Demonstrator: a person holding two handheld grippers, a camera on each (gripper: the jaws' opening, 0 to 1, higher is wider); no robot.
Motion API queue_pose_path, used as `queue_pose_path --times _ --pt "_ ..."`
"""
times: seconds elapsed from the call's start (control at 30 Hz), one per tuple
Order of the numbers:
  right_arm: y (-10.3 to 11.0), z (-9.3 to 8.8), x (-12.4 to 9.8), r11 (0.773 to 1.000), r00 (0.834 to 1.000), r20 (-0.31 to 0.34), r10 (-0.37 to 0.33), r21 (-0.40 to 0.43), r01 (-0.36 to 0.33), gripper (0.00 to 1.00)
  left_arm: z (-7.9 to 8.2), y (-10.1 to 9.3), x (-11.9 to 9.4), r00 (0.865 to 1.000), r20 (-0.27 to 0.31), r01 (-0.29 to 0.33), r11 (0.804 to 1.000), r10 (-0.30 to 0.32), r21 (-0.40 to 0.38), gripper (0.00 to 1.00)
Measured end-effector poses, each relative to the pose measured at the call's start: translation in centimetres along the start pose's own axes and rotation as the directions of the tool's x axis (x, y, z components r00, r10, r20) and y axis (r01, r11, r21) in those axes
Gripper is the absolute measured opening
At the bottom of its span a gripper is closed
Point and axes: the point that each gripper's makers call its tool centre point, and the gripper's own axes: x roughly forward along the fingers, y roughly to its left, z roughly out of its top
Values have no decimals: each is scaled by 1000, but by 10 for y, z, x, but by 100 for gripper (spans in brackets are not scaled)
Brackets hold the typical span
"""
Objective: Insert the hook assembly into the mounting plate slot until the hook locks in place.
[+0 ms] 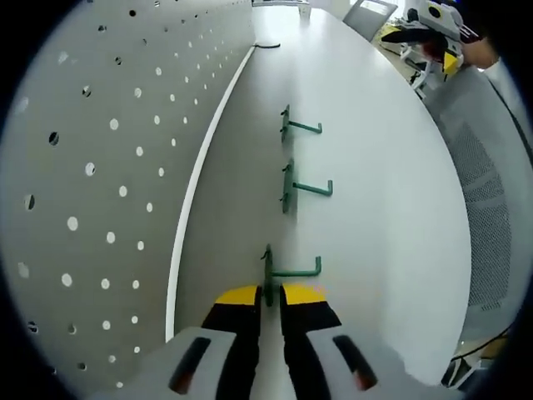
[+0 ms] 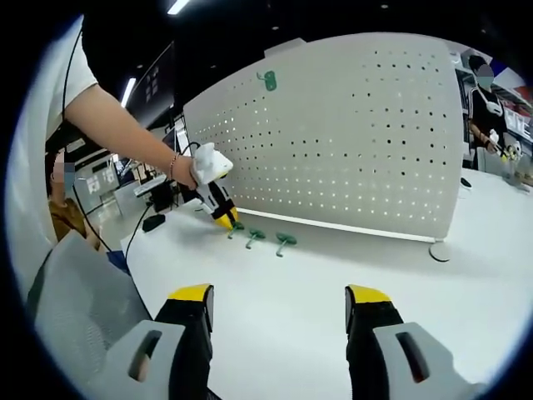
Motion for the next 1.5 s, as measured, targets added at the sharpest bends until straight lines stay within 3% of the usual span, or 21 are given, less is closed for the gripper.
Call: queue_pose_path --times 0.17,0.23,0.33,0.9,1.23,1.5 --pt "0 0 0 1000 1000 1 -1 -1 1 61 0 2 0 1000 -8 -15 1000 16 16 5" --pt "-1 0 0 1000 1000 0 -1 -3 1 61 0 2 1 999 -12 -33 997 34 74 4" --pt "-1 0 -1 1000 1000 0 -3 2 3 61 0 2 0 999 -12 -34 998 34 46 4" --pt "-3 -1 -1 1000 1000 2 -7 13 7 61 0 3 0 999 -2 -38 998 38 58 4" --pt "-5 0 -1 1000 1000 8 -14 23 14 61 -2 4 -3 995 42 -89 995 87 49 3" --pt "-6 1 -2 999 1000 17 -19 32 19 61 8 8 -13 986 118 -122 992 120 12 3"
